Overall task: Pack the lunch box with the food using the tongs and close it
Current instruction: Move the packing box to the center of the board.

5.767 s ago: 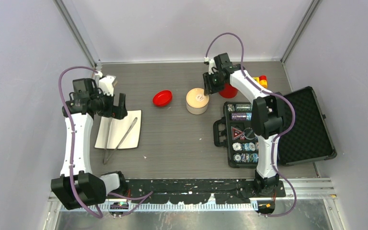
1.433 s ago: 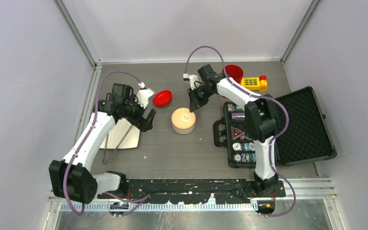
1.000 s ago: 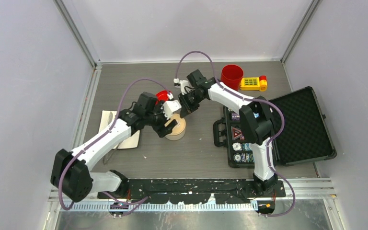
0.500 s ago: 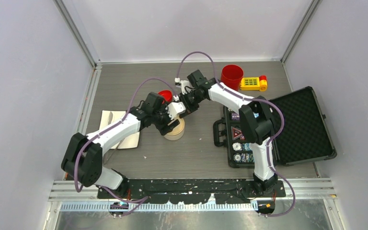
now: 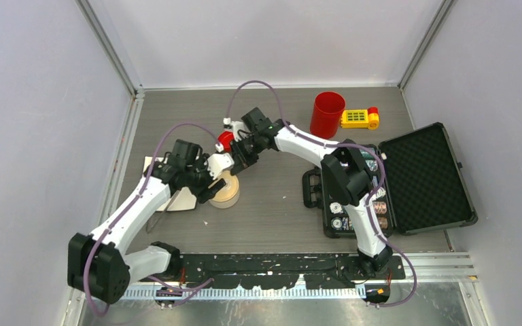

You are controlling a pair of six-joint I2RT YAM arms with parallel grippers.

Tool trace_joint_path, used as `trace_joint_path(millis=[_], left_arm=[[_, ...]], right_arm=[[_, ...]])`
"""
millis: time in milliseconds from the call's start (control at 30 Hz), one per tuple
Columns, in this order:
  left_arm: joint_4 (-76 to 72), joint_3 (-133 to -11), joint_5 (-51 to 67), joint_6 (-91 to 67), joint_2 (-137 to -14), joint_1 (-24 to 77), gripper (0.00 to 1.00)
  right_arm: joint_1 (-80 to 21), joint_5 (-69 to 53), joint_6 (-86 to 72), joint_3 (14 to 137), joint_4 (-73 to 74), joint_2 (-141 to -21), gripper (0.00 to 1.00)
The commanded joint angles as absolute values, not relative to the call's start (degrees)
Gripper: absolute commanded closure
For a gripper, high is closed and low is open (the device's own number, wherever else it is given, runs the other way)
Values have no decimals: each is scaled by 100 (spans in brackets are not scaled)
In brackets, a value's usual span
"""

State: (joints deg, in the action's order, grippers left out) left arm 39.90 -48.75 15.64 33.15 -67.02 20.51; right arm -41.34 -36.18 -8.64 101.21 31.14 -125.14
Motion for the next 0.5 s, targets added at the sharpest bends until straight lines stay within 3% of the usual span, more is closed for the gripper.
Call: trace_joint_path(millis=[0, 200, 467], left_arm=[[4490, -4870, 1822, 3278, -6147, 1949, 32], [3938, -5190, 1812, 2704, -5872, 1770, 24], [3604, -6586, 2156, 2171, -7265, 1369, 21]], right_arm=[[-4243, -3776, -1137, 10507, 2728, -12577, 87], [-3867, -3883, -1392, 10709, 2695, -12394, 68], [-3144, -4004, -1522, 10541, 2321, -11680, 47]])
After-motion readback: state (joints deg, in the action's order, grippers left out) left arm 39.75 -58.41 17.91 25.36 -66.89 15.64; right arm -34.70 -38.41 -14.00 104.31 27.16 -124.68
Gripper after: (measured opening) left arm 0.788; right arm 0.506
